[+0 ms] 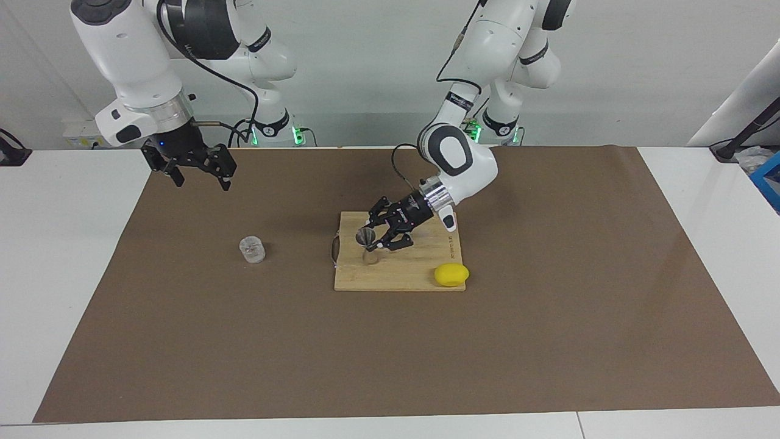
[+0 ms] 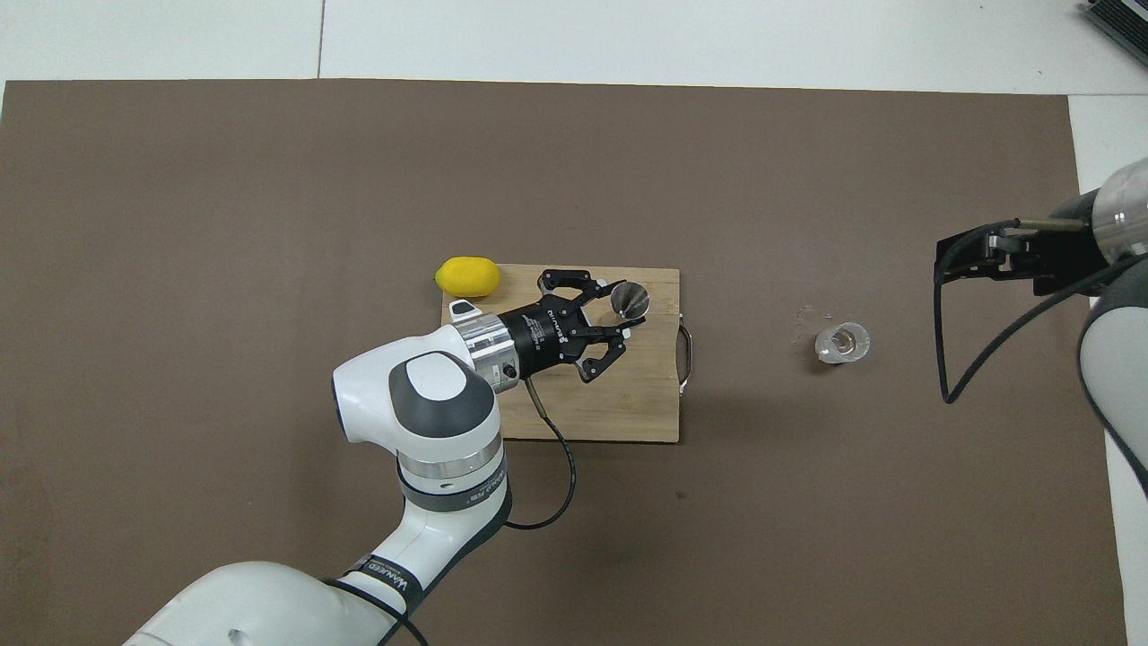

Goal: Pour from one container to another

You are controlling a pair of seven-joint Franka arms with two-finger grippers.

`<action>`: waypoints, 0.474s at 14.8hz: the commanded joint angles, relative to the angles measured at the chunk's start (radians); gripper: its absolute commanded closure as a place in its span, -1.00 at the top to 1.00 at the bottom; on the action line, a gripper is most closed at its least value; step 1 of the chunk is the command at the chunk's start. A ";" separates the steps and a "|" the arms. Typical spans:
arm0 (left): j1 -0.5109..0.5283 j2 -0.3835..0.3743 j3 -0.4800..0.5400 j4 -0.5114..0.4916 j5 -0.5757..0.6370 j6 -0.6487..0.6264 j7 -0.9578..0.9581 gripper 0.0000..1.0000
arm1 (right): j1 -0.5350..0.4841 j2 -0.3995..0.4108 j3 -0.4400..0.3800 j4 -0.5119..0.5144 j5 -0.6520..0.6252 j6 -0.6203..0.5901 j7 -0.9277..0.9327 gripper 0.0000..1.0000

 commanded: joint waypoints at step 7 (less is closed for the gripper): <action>-0.009 0.023 0.036 0.005 -0.045 -0.021 0.004 0.99 | -0.009 -0.006 0.005 -0.006 0.030 0.006 0.090 1.00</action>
